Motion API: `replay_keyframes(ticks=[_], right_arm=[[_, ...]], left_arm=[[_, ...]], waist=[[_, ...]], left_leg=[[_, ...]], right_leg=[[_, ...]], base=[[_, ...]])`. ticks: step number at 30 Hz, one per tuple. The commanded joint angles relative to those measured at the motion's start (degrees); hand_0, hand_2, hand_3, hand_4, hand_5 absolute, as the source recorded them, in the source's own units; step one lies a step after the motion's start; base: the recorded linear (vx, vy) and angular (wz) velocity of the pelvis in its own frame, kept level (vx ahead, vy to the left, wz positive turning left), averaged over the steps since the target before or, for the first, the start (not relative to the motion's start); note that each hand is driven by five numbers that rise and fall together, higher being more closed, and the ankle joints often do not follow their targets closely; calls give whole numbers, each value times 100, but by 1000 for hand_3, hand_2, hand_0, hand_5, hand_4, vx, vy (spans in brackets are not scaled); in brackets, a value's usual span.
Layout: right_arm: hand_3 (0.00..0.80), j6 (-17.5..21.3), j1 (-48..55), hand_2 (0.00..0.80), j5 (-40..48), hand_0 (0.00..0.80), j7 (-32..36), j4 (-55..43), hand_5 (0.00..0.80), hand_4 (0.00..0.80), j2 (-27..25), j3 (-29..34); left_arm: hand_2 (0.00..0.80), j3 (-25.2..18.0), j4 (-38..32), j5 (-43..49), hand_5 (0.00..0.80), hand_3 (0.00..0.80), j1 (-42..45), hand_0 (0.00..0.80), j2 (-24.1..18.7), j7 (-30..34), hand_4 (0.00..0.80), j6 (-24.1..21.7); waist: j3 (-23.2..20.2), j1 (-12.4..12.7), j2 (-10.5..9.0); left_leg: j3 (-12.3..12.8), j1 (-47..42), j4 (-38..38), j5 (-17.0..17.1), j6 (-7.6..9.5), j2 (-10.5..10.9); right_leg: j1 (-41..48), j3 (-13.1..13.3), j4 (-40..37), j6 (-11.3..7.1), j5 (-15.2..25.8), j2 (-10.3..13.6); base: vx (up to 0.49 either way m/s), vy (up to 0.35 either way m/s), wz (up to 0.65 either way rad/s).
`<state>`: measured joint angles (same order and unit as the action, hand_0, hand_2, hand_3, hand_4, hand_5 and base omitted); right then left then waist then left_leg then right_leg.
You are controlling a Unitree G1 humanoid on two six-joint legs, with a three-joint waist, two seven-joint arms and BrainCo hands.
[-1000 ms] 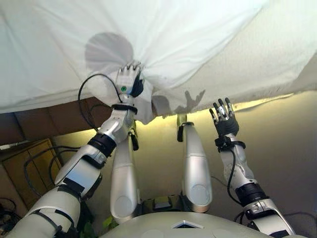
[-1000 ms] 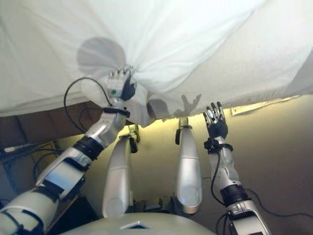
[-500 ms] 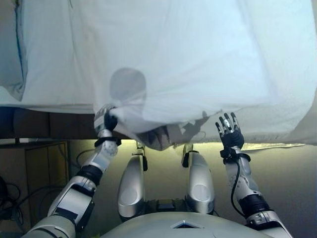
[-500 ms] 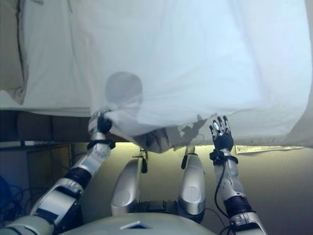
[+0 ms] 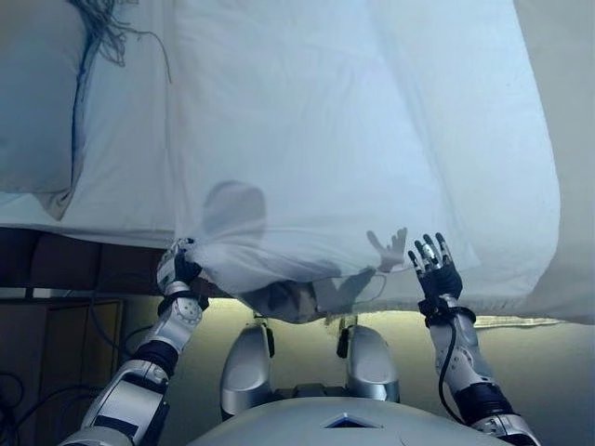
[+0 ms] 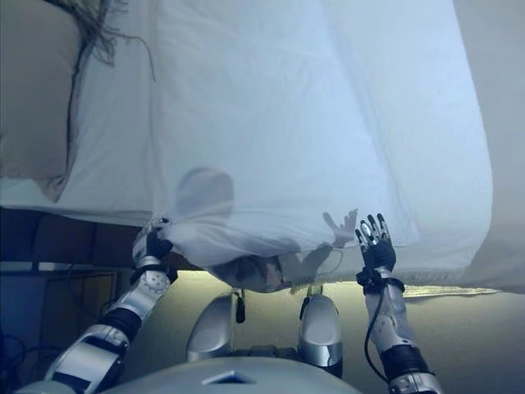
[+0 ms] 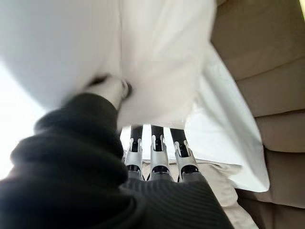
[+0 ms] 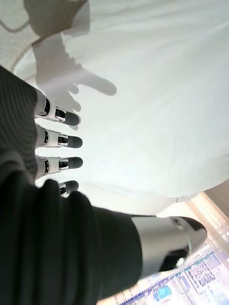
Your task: Make the bed neatly
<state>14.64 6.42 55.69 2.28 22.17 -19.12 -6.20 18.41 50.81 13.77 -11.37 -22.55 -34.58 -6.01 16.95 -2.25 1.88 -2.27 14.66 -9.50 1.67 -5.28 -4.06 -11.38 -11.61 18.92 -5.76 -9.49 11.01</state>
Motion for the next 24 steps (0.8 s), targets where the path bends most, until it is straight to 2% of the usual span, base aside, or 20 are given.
replay_keyframes(ticks=[1,4,8,12,15,17,19,24], right_arm=[[0,141,148,0,-10,0,153,-214,0,0,-14,132],[0,172,164,0,40,0,179,-232,0,0,-23,169],[0,129,205,0,51,0,99,-333,0,0,-15,153],[0,207,185,0,202,0,118,-362,0,0,-28,129],[0,269,76,0,307,0,114,-350,0,0,-50,129],[0,291,30,0,355,0,68,-360,0,0,-49,111],[0,312,23,0,345,0,44,-366,0,0,-26,103],[0,293,15,0,349,0,-50,-482,0,0,-13,77]], left_arm=[[0,-398,-105,-23,0,0,-21,0,-612,154,0,-334],[0,-180,-371,175,0,0,-56,0,-564,369,0,-316],[0,-103,-692,120,0,0,-30,0,-569,332,0,-880],[0,96,-1654,397,0,0,-169,0,-662,519,0,-1347],[0,407,-2346,597,0,0,-489,0,-770,839,0,-1489],[0,602,-2681,596,0,0,-700,0,-805,1133,0,-1406],[0,775,-2946,277,0,0,-877,0,-827,1725,0,-1334],[0,1058,-3345,102,0,0,-1085,0,-899,2019,0,-1112]], waist=[[-49,152,-191],[26,162,-189],[101,125,-203],[289,116,-251],[472,106,-262],[560,99,-266],[627,82,-257],[694,42,-217]], left_leg=[[137,18,-90,-102,225,-40],[114,98,-189,-123,239,-19],[127,169,-394,-198,271,-1],[133,416,-596,-240,291,19],[103,628,-707,-251,299,66],[87,733,-774,-254,314,94],[94,776,-794,-252,332,104],[45,797,-833,-243,335,150]], right_leg=[[-121,261,-600,-306,881,309],[-162,269,-565,-317,907,319],[-217,331,-460,-301,901,350],[-430,404,-348,-310,924,345],[-589,422,-312,-321,960,345],[-679,430,-270,-330,996,356],[-699,421,-261,-340,1011,358],[-630,418,-297,-328,1028,357]], base=[[-29,-63,-1],[-13,-46,0],[29,-38,-1],[-64,-65,-4],[-118,-48,-9],[-69,-42,-6],[-32,-32,-4],[4,-14,-5]])
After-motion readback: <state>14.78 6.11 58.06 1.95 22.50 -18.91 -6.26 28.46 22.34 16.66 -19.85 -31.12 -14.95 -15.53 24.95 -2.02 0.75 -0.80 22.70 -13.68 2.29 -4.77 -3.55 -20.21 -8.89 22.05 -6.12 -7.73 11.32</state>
